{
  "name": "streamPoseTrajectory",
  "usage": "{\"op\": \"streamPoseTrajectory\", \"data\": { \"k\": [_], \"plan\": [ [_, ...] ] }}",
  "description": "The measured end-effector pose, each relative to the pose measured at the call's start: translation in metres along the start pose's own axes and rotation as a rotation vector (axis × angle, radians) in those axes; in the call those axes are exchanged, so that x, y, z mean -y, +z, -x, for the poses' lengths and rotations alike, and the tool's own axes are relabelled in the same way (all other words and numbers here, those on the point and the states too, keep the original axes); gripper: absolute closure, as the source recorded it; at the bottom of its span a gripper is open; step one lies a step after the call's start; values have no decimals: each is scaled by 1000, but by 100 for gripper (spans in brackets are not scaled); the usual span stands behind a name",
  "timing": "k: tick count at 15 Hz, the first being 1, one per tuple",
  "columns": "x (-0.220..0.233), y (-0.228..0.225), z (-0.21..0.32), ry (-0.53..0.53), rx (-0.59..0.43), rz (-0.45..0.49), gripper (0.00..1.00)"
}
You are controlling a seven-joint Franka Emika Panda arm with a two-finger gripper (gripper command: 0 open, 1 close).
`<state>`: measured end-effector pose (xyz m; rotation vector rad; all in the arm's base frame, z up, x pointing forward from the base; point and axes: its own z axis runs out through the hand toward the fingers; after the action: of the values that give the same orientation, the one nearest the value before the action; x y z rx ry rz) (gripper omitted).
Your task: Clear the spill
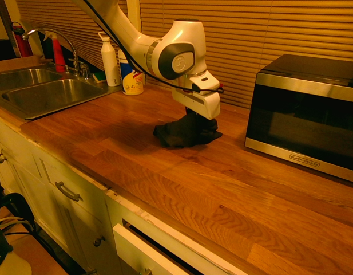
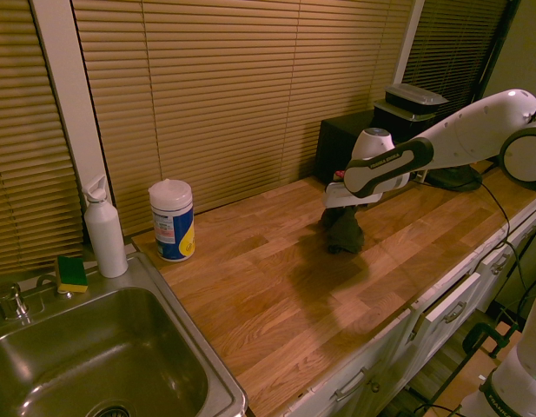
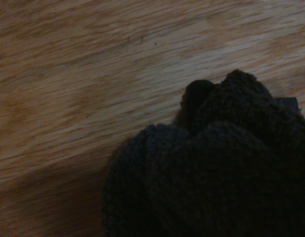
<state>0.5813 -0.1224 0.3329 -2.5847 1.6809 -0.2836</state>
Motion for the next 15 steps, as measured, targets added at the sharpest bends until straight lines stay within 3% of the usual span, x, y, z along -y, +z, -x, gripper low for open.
{"op": "streamPoseTrajectory", "data": {
  "k": [4, 15],
  "plan": [
    [15, -3, 35, -59, -6, -6, 100],
    [61, -24, 230, -222, 8, 17, 100]
  ]
}}
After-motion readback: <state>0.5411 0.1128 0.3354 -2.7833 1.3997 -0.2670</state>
